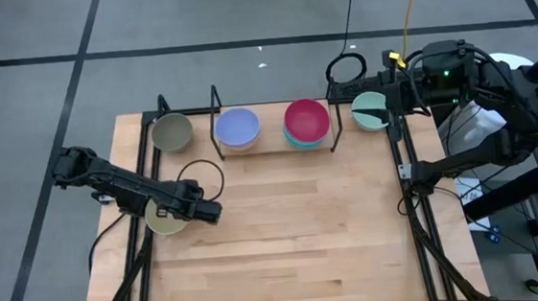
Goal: Place and stack bowls onto a shelf
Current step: Stack the yellow bowl on top of the purple bowl on the shelf
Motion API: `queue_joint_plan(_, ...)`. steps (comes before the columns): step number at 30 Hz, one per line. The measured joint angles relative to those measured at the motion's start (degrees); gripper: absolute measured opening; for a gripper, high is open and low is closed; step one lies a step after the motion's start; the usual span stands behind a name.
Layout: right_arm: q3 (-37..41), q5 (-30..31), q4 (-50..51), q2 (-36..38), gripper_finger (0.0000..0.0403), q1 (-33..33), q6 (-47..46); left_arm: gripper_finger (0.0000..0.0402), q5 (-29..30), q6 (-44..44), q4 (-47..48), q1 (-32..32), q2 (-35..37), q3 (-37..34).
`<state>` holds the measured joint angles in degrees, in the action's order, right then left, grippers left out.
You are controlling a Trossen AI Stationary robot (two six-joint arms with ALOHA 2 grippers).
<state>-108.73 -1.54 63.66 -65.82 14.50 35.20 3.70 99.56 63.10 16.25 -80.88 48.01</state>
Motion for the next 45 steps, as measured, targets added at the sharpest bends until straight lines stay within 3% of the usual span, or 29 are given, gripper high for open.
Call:
queue_joint_plan(5,0.00,0.00,-0.02,-0.07,0.0169,0.00,-0.02,0.0087,-0.97,1.61,-0.04,-0.08,0.00,-2.28)
queue_joint_plan(10,0.00,0.00,-0.02,-0.09,0.0169,0.00,-0.02,0.0015,-1.43,0.56,-0.47,-0.15,0.09,-3.06)
queue_joint_plan(20,0.00,-0.02,-0.02,-0.11,0.0169,0.00,-0.02,0.0008,-0.66,-5.45,4.71,-0.15,-0.02,1.20)
queue_joint_plan(26,0.00,0.00,-0.02,-0.11,0.0169,0.00,-0.02,0.0008,-0.07,-9.02,13.06,-0.15,-0.02,9.91)
queue_joint_plan(34,-0.01,0.01,-0.02,-0.11,0.0169,0.00,-0.02,0.0008,7.24,-16.54,23.97,-1.94,0.00,26.59)
queue_joint_plan(45,-0.02,0.00,-0.02,-0.11,0.0169,0.00,-0.02,0.0008,12.59,-34.82,27.15,-13.60,-0.56,44.63)
